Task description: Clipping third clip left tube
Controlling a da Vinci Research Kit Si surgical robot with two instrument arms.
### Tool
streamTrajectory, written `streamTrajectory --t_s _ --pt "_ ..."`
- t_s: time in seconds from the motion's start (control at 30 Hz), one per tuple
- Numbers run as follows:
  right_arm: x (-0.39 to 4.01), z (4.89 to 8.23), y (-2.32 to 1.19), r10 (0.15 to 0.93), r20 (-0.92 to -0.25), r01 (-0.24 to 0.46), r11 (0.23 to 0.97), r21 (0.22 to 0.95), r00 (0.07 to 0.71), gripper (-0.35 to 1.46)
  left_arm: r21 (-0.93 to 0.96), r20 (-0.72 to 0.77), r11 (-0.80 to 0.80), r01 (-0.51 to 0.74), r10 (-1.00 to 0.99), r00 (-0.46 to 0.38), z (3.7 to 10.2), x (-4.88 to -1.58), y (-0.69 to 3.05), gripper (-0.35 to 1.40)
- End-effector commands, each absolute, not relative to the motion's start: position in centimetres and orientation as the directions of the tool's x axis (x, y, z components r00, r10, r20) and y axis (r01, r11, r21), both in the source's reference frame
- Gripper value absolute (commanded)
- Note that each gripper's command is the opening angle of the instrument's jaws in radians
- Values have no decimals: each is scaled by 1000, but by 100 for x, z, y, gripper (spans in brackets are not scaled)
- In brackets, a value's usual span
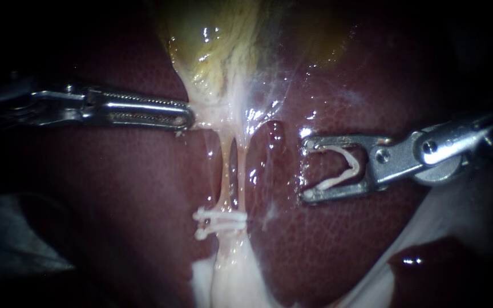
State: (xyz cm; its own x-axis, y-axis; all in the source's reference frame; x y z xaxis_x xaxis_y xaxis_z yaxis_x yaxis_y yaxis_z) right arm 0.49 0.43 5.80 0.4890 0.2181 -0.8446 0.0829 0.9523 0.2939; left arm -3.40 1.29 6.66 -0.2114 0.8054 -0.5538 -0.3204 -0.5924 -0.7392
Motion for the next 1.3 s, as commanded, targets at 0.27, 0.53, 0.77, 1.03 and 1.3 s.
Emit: streamTrajectory --t_s 0.27,0.53,0.77,1.03,1.3 --pt "49 580 43 218 -844 81 953 292 490 50 -754 -541 -581 -306 814 -213 629 -323 137 -35" --pt "52 580 43 220 -846 88 951 298 486 50 -754 -545 -577 -313 816 -193 599 -304 142 -35" --pt "76 587 35 242 -844 101 940 327 479 50 -753 -545 -578 -315 816 -193 601 -306 141 -35" --pt "116 603 23 348 -821 64 906 419 453 50 -753 -546 -578 -315 816 -193 601 -306 141 -35" --pt "148 612 21 445 -802 57 861 506 399 49 -753 -546 -578 -314 816 -193 602 -306 141 -35"
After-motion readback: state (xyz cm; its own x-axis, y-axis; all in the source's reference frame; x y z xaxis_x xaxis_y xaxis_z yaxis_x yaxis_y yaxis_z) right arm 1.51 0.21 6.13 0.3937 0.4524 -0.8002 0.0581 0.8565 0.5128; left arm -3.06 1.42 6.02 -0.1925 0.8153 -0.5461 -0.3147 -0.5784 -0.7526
